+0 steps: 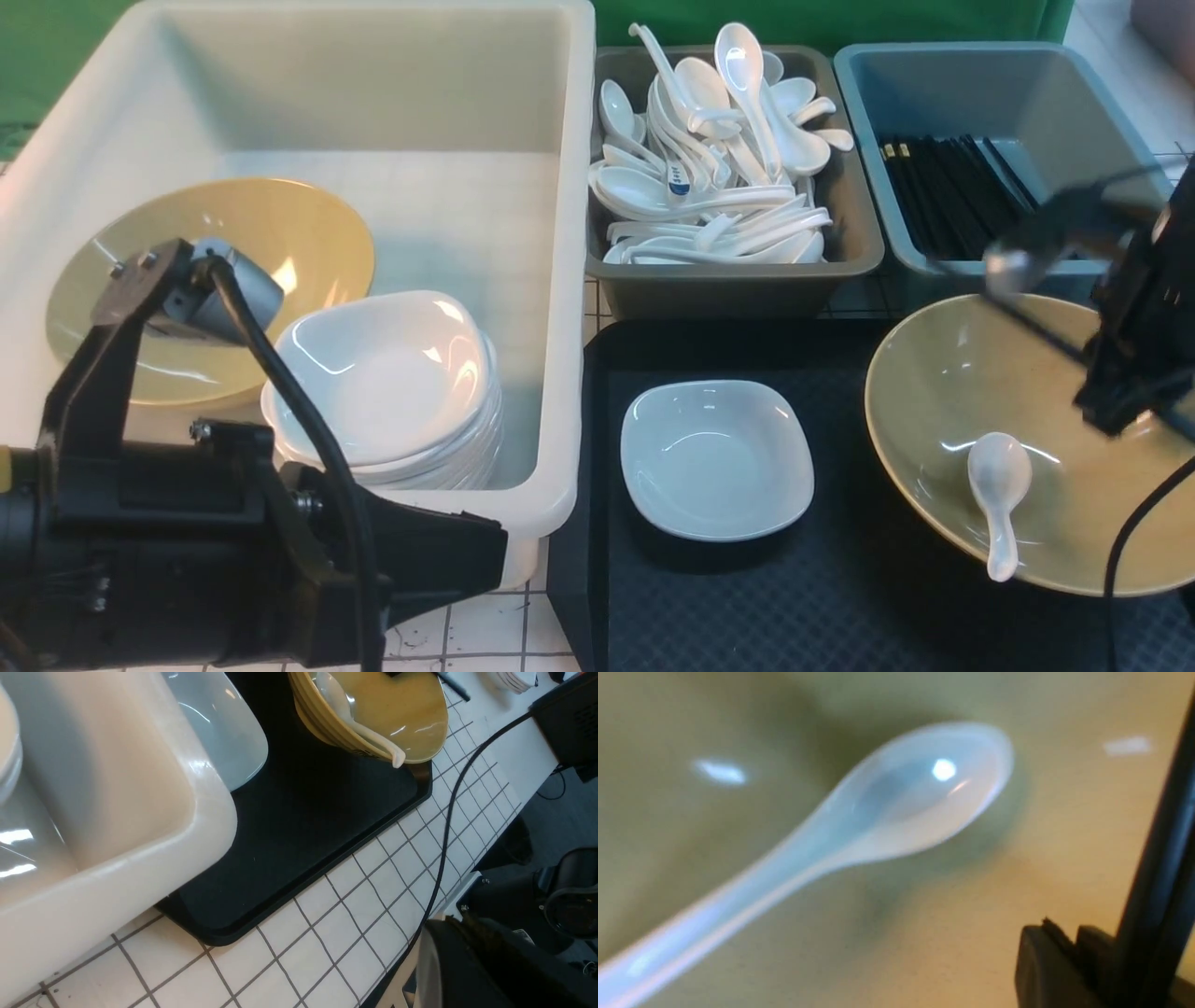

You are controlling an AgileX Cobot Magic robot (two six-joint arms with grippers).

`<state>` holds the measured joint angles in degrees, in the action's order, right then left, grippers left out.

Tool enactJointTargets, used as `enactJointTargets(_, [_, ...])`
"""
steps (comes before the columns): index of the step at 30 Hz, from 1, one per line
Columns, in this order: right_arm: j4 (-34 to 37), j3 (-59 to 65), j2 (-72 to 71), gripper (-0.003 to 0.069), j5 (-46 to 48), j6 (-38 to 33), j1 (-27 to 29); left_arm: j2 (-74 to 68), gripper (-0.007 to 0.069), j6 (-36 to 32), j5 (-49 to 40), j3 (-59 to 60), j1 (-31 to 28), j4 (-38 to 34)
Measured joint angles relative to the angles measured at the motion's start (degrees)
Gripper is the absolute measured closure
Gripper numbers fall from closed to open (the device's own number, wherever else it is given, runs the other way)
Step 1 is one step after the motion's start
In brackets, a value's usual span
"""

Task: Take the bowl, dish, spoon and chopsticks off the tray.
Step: Use the right arm to grab the chopsticks, then use the right arm to put the chopsticks into the small storage box on the right

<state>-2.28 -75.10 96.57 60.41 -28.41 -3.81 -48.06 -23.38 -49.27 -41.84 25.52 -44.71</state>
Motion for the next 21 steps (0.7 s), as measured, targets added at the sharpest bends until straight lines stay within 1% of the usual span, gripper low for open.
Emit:
enactJointTargets(4, [5.01, -8.43, -1.37, 0.0588, -0.15, 5.88, 0.92, 0.0, 0.0625, -3.19, 2.5, 0.0, 0.0, -1.2])
enactJointTargets(6, [6.95, -11.53, -0.08, 0.0588, -0.54, 7.14, 1.78, 0.0, 0.0625, -4.86, 3.93, 0.0, 0.0, -2.35])
enactJointTargets(7, [9.92, -16.53, 3.25, 0.0588, -1.48, 8.57, 3.29, 0.0, 0.0625, -8.04, 6.66, 0.0, 0.0, -4.62])
enactJointTargets(8, [11.63, -19.46, 5.69, 0.0588, -2.05, 9.09, 4.0, 0.0, 0.0625, -9.73, 7.99, 0.0, 0.0, -6.47])
enactJointTargets(10, [13.7, -23.73, 9.56, 0.0588, -3.17, 10.17, 4.9, 0.0, 0.0625, -13.98, 10.74, 0.0, 0.0, -9.81])
enactJointTargets(12, [14.93, -30.16, 15.41, 0.0588, -4.58, 11.7, 5.45, 0.0, 0.0625, -18.79, 14.31, 0.0, 0.0, -14.91])
enactJointTargets(14, [15.44, -36.78, 21.17, 0.0588, -6.39, 13.16, 5.51, 0.0, 0.0625, -25.39, 18.24, 0.0, 0.0, -20.57])
enactJointTargets(15, [15.56, -39.45, 23.38, 0.0588, -6.8, 13.54, 5.51, 0.0, 0.0625, -27.28, 19.24, 0.0, 0.0, -22.92])
enactJointTargets(17, [15.7, -46.46, 29.0, 0.0588, -8.02, 15.04, 5.51, 0.0, 0.0625, -34.58, 22.66, 0.0, 0.0, -29.46])
enactJointTargets(19, [15.83, -51.8, 33.41, 0.0588, -8.91, 15.88, 5.52, 0.0, 0.0625, -39.26, 24.44, 0.0, 0.0, -35.24])
enactJointTargets(21, [15.83, -55.23, 36.66, 0.0588, -10.55, 16.51, 5.57, 0.0, 0.0625, -43.0, 25.27, 0.0, 0.0, -39.39])
